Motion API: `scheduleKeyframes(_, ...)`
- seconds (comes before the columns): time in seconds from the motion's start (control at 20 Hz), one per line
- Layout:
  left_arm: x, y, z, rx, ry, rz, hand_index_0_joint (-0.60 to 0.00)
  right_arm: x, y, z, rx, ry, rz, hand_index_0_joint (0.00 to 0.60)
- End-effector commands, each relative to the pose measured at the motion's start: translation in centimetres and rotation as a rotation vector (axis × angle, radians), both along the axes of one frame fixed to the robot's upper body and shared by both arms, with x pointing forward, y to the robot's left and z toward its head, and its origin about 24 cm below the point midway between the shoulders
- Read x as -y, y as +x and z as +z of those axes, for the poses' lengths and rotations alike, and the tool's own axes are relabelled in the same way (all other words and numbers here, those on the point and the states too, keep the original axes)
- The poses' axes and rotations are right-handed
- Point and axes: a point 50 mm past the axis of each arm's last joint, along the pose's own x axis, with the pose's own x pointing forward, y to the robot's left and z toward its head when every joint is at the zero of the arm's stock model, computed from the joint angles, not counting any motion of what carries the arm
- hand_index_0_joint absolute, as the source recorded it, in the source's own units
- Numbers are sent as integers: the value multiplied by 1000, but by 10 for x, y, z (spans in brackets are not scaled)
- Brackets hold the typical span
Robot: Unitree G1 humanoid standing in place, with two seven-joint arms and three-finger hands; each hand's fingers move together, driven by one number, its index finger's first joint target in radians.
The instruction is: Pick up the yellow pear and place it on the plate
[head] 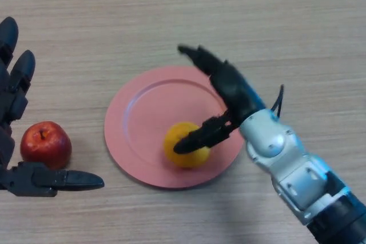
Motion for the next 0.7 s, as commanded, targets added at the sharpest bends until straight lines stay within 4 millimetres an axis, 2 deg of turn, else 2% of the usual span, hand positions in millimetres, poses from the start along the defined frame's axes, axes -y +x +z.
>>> scheduleKeyframes(0.05,2,-8,29,214,86,-7,0,20,0,52,213,90,-8,0)
scheduleKeyframes(0.35,6,-2,33,216,109,-29,0,66,-45,78,288,177,-25,0)
scheduleKeyframes(0.55,11,2,32,217,118,-53,0,92,-71,78,286,237,-74,0)
scheduleKeyframes(0.7,12,4,31,224,129,-53,0,102,-89,77,268,301,-90,0)
